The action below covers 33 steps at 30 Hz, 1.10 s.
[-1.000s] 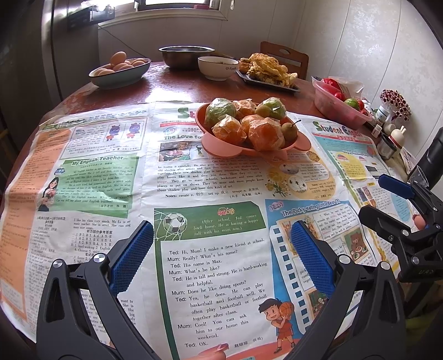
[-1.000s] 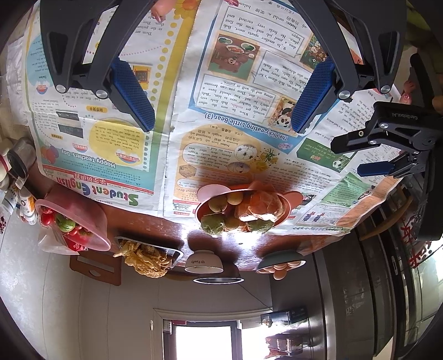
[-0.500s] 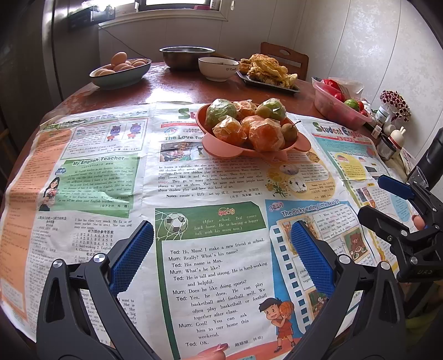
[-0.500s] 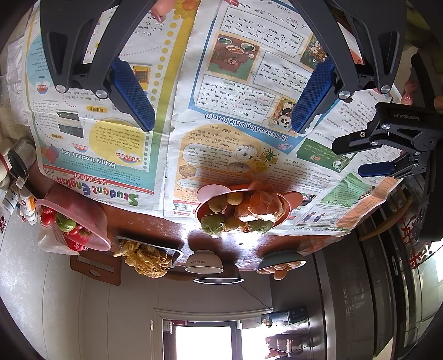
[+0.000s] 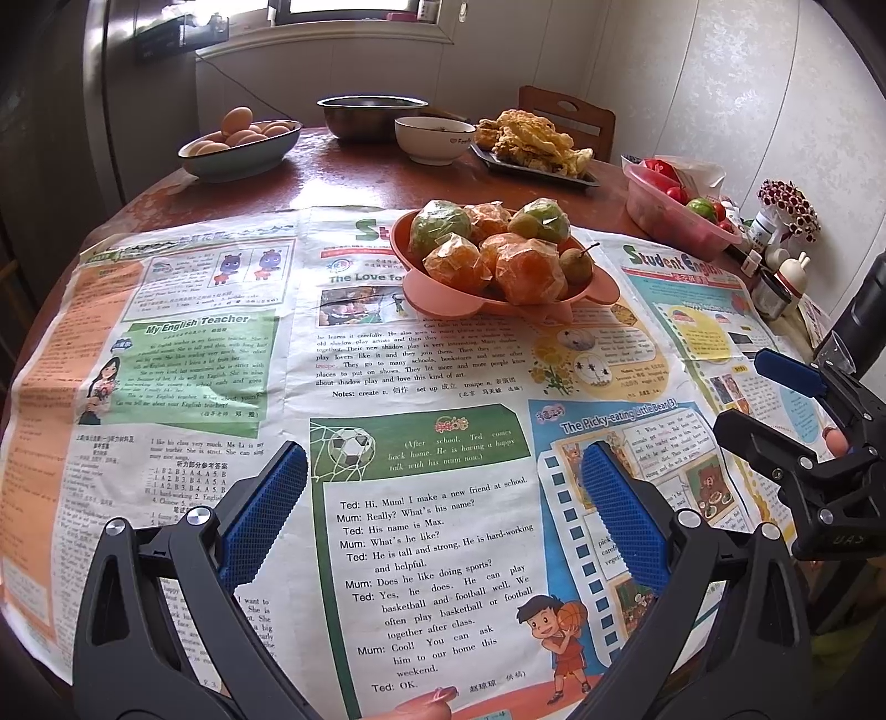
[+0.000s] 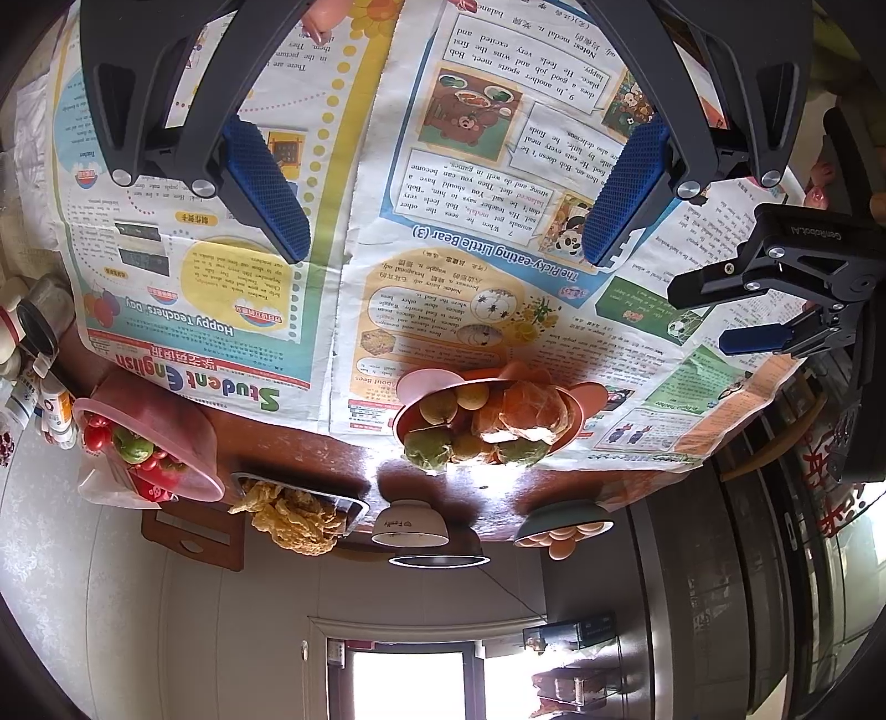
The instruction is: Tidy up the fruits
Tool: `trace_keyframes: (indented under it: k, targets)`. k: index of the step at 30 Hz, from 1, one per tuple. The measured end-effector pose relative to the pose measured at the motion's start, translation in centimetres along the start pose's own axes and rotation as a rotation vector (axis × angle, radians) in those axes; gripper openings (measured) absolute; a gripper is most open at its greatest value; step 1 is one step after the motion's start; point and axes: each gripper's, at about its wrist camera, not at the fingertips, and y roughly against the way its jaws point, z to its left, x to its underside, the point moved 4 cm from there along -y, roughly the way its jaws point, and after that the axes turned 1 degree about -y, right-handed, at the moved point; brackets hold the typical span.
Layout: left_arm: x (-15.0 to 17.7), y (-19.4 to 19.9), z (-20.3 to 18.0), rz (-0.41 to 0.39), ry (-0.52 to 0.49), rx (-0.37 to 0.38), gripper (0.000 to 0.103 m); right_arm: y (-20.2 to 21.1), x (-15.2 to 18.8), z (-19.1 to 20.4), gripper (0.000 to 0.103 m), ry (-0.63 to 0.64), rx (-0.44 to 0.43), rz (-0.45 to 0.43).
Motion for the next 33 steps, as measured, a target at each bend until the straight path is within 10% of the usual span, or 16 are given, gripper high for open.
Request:
trace_keyframes:
  k: [33]
  targets:
    - [-0.5, 0.0, 0.3, 0.010, 0.001, -0.023, 0.093, -1.2, 0.4, -0.8, 0.099, -0.013, 0.014, 0.033]
